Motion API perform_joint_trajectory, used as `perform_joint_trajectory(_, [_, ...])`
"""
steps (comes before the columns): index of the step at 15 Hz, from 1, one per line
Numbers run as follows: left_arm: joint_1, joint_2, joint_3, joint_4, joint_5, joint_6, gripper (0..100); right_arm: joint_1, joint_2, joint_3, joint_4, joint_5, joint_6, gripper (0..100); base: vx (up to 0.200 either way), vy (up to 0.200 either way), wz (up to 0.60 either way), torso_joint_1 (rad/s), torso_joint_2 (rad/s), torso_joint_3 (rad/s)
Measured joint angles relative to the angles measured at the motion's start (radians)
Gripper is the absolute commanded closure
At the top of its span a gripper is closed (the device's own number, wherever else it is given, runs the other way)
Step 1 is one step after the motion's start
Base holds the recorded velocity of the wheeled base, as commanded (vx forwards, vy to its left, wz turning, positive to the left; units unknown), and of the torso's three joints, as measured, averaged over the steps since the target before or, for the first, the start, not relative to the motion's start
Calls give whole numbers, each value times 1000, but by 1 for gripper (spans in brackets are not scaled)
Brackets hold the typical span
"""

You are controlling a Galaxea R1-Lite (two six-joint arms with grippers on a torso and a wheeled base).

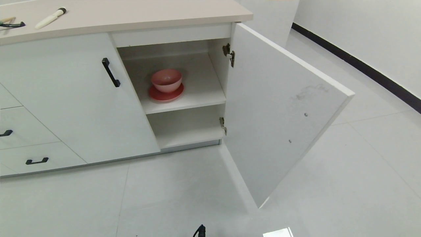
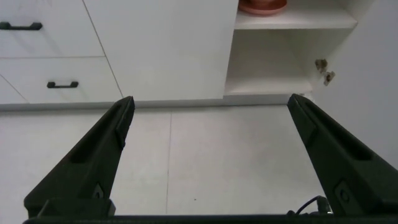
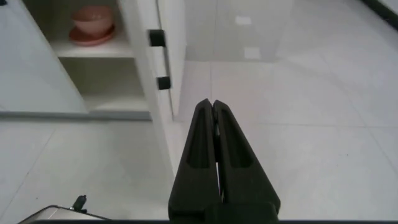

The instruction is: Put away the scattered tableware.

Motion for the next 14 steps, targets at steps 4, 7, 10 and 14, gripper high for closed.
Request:
perform_joint_trajectory(4, [-1,0,0,0,0,-8,0,57,284,-15,-229,40,-59,100,-150,-150,0,4,3,-1])
perform_joint_trajectory(7, [0,0,0,1,0,-19,0,86,442,-36,-323,84,-69,100,0,0,0,0,0,0])
perform_joint_trajectory(10, [-4,0,0,3,5,-10,0,94,568,-69,-450,127,-75,100,0,0,0,0,0,0])
perform_joint_trajectory(14, [-2,0,0,6,91,11,0,98,745,-131,-657,193,-107,100,0,0,0,0,0,0])
